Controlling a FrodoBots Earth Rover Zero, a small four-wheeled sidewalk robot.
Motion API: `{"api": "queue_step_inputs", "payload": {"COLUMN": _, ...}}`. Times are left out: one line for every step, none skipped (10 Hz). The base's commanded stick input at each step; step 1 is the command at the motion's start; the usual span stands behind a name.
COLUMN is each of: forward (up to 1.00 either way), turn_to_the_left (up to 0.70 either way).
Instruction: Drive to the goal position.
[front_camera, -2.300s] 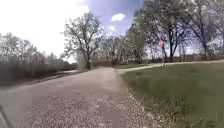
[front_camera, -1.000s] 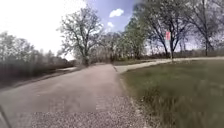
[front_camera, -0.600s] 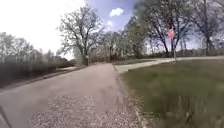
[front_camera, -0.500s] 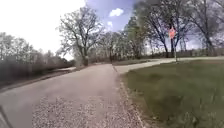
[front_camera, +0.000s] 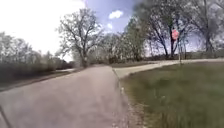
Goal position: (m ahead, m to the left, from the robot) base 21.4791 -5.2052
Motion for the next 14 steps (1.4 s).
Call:
{"api": "queue_step_inputs", "payload": {"forward": 0.03, "turn_to_the_left": 0.0}}
{"api": "queue_step_inputs", "payload": {"forward": 0.0, "turn_to_the_left": 0.0}}
{"api": "queue_step_inputs", "payload": {"forward": 0.0, "turn_to_the_left": 0.0}}
{"api": "queue_step_inputs", "payload": {"forward": 0.0, "turn_to_the_left": 0.0}}
{"api": "queue_step_inputs", "payload": {"forward": 0.0, "turn_to_the_left": 0.0}}
{"api": "queue_step_inputs", "payload": {"forward": 0.0, "turn_to_the_left": 0.0}}
{"api": "queue_step_inputs", "payload": {"forward": 0.0, "turn_to_the_left": 0.47}}
{"api": "queue_step_inputs", "payload": {"forward": 0.0, "turn_to_the_left": 0.8}}
{"api": "queue_step_inputs", "payload": {"forward": 0.0, "turn_to_the_left": 1.0}}
{"api": "queue_step_inputs", "payload": {"forward": 0.0, "turn_to_the_left": 1.0}}
{"api": "queue_step_inputs", "payload": {"forward": 0.0, "turn_to_the_left": 1.0}}
{"api": "queue_step_inputs", "payload": {"forward": 0.0, "turn_to_the_left": 1.0}}
{"api": "queue_step_inputs", "payload": {"forward": 0.0, "turn_to_the_left": 1.0}}
{"api": "queue_step_inputs", "payload": {"forward": 0.0, "turn_to_the_left": 1.0}}
